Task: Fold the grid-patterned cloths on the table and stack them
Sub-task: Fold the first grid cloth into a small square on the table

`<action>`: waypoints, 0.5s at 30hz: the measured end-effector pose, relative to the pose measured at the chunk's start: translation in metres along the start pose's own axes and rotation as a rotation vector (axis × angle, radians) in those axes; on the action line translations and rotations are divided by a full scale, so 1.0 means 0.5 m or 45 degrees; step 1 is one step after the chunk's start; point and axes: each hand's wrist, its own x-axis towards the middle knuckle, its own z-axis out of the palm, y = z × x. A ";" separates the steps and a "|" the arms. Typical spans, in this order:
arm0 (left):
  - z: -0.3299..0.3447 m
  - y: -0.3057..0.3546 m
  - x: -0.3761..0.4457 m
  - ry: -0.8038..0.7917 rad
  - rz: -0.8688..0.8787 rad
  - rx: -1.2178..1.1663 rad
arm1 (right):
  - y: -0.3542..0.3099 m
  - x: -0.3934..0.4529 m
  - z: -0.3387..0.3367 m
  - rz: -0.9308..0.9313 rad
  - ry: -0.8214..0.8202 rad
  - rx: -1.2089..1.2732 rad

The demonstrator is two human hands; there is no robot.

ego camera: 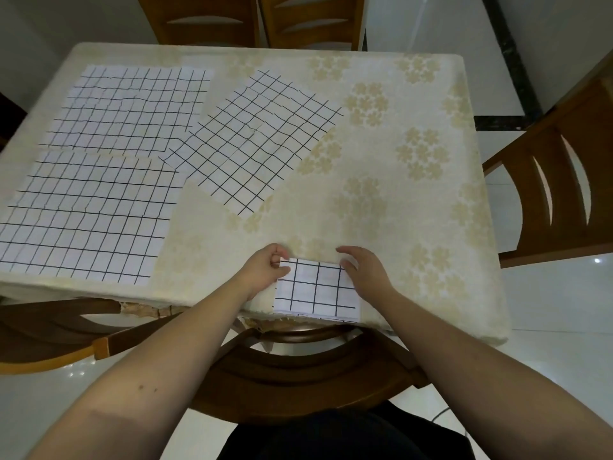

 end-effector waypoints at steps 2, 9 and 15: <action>-0.005 0.006 -0.003 -0.045 0.062 0.024 | -0.011 0.007 0.006 -0.035 -0.075 -0.061; -0.024 0.019 -0.009 -0.085 0.160 0.063 | -0.033 0.026 0.003 0.035 -0.323 -0.489; -0.039 -0.005 0.000 -0.027 0.053 0.016 | -0.022 0.002 -0.027 0.283 -0.256 0.036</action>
